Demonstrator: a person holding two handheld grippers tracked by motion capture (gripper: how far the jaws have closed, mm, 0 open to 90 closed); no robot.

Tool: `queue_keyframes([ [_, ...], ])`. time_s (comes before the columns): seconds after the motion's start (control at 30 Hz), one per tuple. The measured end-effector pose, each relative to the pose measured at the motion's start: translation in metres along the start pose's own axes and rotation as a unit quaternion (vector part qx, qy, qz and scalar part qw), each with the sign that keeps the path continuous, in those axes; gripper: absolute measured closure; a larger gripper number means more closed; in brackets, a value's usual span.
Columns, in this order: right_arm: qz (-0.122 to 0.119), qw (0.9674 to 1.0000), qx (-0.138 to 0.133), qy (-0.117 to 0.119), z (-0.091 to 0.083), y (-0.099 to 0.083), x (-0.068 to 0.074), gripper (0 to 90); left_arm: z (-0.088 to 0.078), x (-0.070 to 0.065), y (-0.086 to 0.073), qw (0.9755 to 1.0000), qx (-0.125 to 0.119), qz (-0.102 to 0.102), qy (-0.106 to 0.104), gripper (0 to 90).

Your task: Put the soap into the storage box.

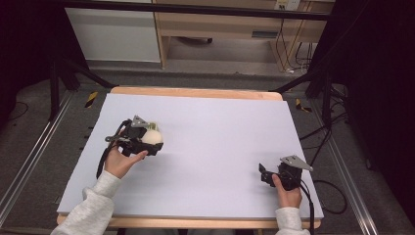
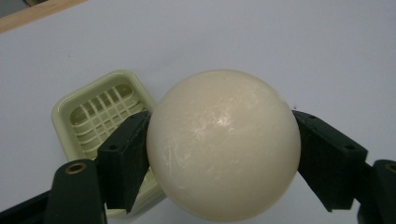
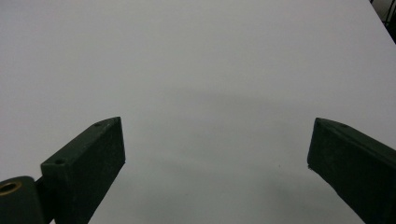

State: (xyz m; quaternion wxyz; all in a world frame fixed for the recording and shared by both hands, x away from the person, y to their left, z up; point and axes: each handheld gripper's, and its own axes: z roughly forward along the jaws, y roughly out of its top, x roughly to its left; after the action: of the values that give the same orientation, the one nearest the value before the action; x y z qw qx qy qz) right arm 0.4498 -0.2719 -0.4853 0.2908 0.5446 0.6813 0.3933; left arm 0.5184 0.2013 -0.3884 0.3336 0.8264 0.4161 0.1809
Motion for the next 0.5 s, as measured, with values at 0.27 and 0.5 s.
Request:
queue_keyframes([
  [0.27, -0.001, 1.0, 0.0, 0.0, 0.0, 0.0, 0.0, 4.5, 0.006, 0.01, 0.001, 0.9999, 0.003, -0.011, 0.008, 23.9],
  [0.5, -0.002, 1.0, -0.001, -0.001, 0.0, 0.0, 0.0, 4.5, 0.008, 0.021, 0.001, 0.9995, 0.002, -0.024, 0.021, 23.9],
])
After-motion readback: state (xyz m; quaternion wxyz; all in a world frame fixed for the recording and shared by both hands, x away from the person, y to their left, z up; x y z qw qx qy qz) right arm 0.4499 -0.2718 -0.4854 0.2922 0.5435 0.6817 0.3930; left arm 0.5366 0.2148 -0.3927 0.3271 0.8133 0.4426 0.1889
